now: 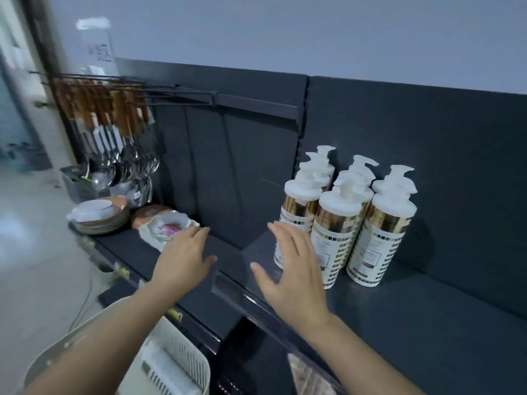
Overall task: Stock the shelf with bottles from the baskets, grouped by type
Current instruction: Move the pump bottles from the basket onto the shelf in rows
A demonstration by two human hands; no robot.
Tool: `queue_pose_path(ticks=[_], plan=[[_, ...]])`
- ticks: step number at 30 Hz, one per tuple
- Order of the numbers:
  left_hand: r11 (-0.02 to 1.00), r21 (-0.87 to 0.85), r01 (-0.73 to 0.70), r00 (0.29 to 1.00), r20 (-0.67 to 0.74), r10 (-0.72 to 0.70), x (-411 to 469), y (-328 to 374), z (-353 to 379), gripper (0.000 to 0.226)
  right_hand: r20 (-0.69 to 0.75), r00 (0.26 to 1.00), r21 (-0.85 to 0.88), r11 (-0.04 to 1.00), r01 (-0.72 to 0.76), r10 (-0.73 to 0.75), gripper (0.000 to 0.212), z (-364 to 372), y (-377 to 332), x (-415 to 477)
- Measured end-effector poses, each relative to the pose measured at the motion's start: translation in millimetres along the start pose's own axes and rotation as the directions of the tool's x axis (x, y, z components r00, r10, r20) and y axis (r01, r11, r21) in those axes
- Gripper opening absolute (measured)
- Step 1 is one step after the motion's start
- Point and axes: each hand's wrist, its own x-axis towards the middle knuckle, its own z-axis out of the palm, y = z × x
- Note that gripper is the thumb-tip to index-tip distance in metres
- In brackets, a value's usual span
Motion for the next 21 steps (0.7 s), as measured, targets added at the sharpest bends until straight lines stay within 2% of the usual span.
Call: queue_pose_path(ticks=[4,7,10,15,21], plan=[[0.972,0.18,0.151,0.985,0.057,-0.163,-49.7,-37.6,-1.7,0.059,0.32,0.946,0.037,0.998,0.045,-0.054,0.06,38.4,-28.1,-18.4],[0.93,0.264,0.255,0.953,0.094,-0.288,-85.9,-65.0,1.0,0.056,0.482,0.869,0.068,0.994,0.086,-0.109,0.061,68.3,-50.4,-31.8],[0.888,0.323,0.326,0.911,0.143,-0.386,-115.6,-91.7,7.7,0.058,0.634,0.763,0.082,0.992,0.096,-0.126,0.06,97.2,-66.5,-40.6],[0.837,0.341,0.428,0.823,0.236,-0.517,-151.7,-130.6,30.0,0.056,0.764,0.636,0.087,0.994,0.07,-0.112,0.051,146.1,-80.2,-56.0],[0.796,0.31,0.52,0.709,0.364,-0.604,-174.8,-169.5,64.9,0.046,0.882,0.47,-0.006,0.997,0.077,-0.031,0.056,206.1,-84.3,-68.2]])
